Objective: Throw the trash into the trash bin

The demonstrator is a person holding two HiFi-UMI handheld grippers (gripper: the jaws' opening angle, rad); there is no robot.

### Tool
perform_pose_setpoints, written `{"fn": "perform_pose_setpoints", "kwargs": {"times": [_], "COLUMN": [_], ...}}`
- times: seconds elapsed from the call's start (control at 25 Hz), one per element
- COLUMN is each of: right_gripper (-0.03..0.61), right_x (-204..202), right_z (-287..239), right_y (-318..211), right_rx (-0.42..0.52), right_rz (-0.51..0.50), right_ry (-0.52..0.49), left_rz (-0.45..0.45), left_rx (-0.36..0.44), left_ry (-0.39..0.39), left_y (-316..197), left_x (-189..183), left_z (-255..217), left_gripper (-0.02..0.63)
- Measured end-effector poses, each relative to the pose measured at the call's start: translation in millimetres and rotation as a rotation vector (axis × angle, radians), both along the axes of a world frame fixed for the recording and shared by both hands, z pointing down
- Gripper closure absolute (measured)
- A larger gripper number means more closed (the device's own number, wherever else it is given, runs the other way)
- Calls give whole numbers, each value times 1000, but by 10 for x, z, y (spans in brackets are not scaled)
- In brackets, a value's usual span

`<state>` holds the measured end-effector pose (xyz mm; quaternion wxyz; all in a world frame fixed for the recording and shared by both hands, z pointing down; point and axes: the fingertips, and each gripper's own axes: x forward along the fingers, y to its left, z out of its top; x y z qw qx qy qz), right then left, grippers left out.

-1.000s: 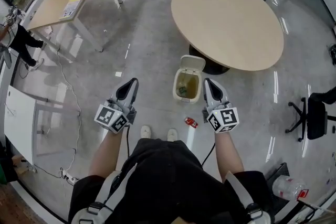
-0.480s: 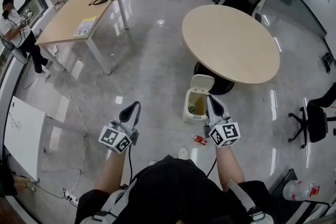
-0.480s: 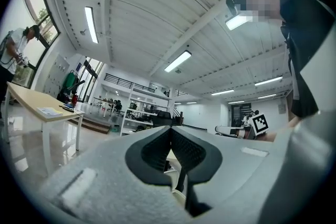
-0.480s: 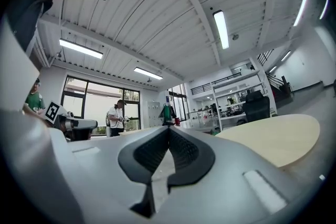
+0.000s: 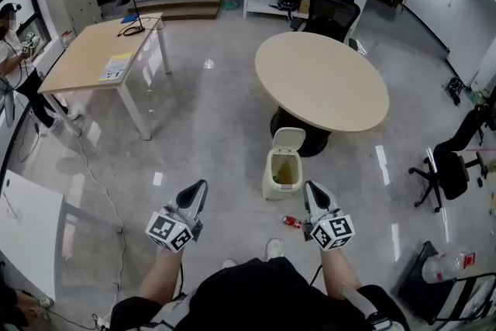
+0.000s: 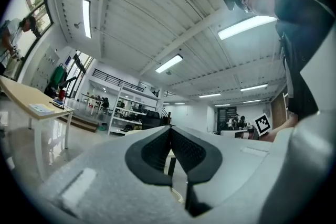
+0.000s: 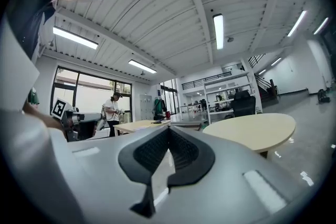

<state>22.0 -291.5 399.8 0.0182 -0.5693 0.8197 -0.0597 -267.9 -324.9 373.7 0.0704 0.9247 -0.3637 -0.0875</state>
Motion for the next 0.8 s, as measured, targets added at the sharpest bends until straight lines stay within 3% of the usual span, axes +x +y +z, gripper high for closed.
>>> {"fn": "perform_pose_setpoints", "kwargs": {"times": [0.32, 0.56, 0.68, 0.8], "right_gripper": [572, 572, 572, 572], "right_x": [-92, 339, 545, 628], "right_z": [-216, -257, -184, -146], "right_y": [19, 145, 185, 192], "right_rx": [47, 64, 50, 54], "right_rz": [-85, -55, -27, -20], "right_ry": [1, -13, -21, -23], "left_rz": [11, -35, 4, 18], "left_rx": [25, 22, 71, 73], "left_ry": [-18, 5, 12, -14], "left_y": [174, 205, 267, 314], "left_x": [116, 498, 780, 802], "left_z": [-94, -6, -122, -175], "left_gripper": [612, 613, 612, 612]}}
